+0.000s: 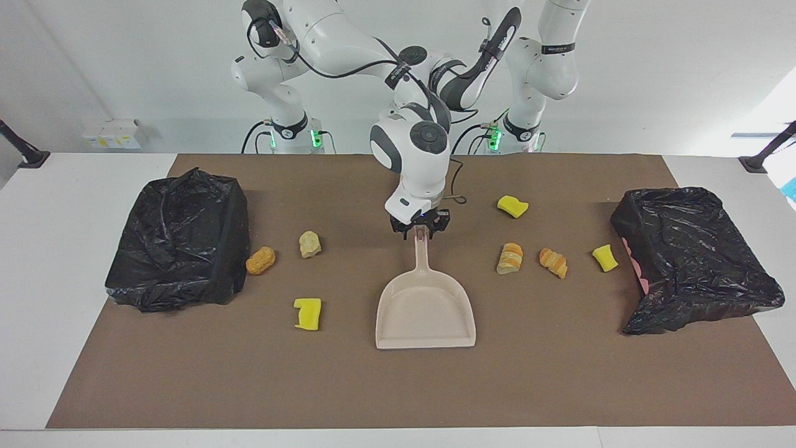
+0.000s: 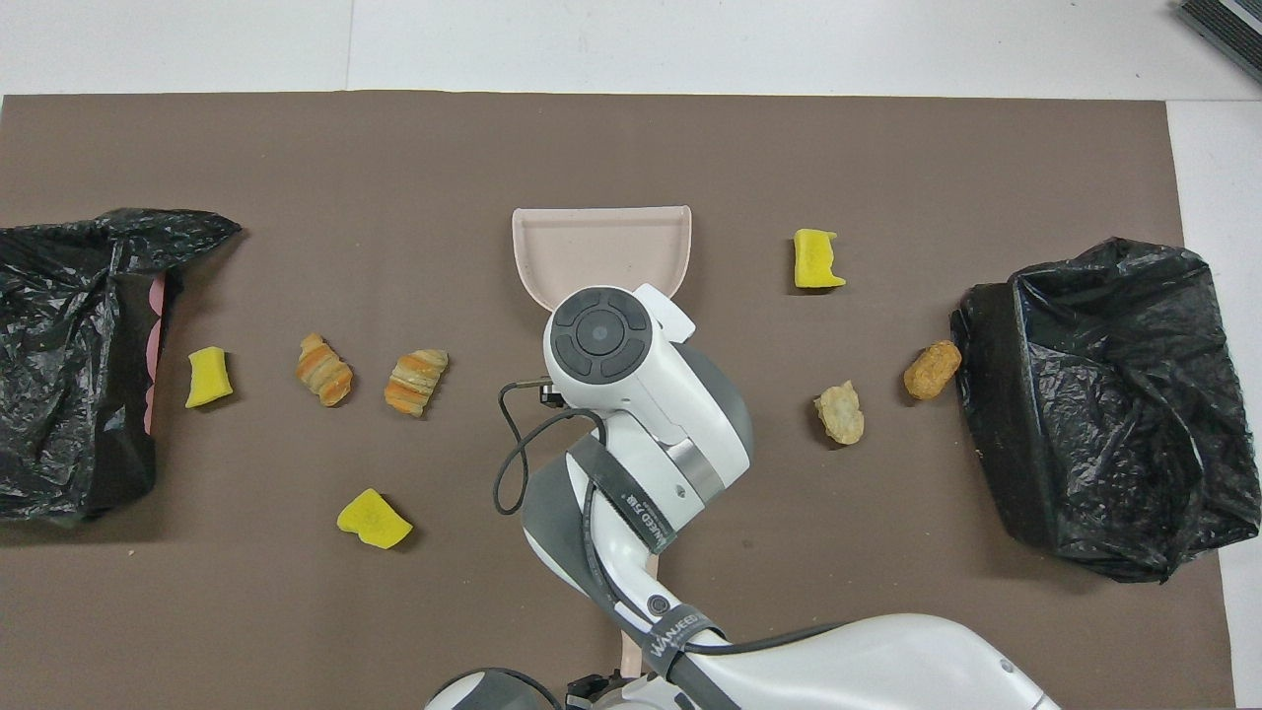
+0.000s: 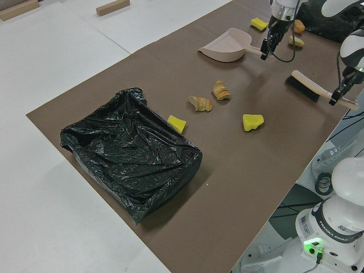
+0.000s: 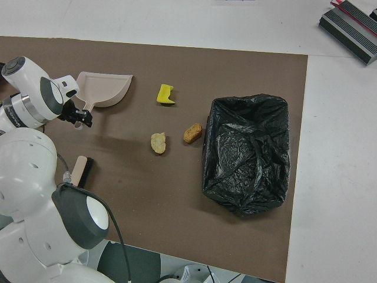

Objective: Sweep and dump trash in bin
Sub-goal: 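Reach the right gripper to the dustpan handle and grasp it, then lift the dustpan with the right gripper while the left gripper grasps the brush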

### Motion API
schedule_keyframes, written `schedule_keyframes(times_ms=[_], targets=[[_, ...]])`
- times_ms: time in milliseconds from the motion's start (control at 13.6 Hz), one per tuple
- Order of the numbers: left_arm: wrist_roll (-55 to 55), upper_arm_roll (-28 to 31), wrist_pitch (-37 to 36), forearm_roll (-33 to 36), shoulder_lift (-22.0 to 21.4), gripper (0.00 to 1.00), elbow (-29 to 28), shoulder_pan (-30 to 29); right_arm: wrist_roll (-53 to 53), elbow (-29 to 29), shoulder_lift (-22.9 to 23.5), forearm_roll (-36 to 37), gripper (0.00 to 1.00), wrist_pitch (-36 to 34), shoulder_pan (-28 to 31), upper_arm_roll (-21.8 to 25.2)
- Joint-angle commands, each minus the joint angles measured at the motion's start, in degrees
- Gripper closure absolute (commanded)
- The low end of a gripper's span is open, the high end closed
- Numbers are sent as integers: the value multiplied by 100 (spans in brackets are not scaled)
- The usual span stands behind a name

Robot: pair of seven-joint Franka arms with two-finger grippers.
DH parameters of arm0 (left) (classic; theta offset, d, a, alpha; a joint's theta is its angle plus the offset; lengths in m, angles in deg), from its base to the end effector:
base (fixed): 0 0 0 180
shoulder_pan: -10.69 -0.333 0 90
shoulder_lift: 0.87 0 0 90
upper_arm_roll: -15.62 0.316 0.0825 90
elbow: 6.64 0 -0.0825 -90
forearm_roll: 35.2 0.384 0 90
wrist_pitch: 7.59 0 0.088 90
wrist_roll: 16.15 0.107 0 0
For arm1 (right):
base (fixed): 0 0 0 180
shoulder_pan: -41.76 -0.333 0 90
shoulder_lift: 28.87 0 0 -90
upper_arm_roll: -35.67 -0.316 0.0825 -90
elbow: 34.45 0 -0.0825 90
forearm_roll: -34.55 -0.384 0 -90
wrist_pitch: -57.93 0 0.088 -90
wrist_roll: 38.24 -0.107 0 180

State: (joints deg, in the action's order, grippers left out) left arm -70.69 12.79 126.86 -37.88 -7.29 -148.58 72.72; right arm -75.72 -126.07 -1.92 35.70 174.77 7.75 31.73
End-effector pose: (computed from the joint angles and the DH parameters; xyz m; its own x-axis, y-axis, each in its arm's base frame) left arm 0.1952 -0.4172 0.3314 0.9887 -0.1461 -0.0333 -0.1462 -0.9893 0.0002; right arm 0.5390 0.4116 0.3571 0.9995 0.0104 -0.0312 0.0106 -0.9999 0.0069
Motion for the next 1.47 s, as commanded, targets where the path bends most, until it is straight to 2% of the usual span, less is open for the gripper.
schedule_keyframes(times_ms=[0, 74, 147, 515, 662, 882, 1029, 1176, 1397], targets=[[13, -24, -348, -13, -122, 100, 113, -157, -75, -173, -120, -71, 79, 190, 87, -63], [22, -24, -357, -13, -122, 100, 113, -157, -92, -173, -111, -80, 95, 260, 87, -63], [13, -24, -366, -13, -122, 100, 113, -157, -101, -164, -111, -71, 100, 269, 87, -63], [13, -7, -647, -13, -228, 100, 122, -341, 214, -102, -242, -27, 100, 173, 227, -37], [22, -7, -726, -13, -228, 100, 122, -350, 626, -120, -558, -27, 100, -81, 359, -37], [22, -7, -990, -13, -237, 100, 165, -525, 1793, -190, -1033, -27, 100, -686, 508, -37], [31, -7, -1130, -13, -237, 100, 323, -884, 3030, -190, -1174, -36, 100, -873, 667, -37], [74, -7, -1332, -4, -219, 100, 517, -1271, 3676, -181, -1227, -10, 100, -1092, 702, -28], [609, -7, -1551, 4, -210, 100, 736, -2009, 5246, -173, -1175, 61, 100, -1049, 947, -28]])
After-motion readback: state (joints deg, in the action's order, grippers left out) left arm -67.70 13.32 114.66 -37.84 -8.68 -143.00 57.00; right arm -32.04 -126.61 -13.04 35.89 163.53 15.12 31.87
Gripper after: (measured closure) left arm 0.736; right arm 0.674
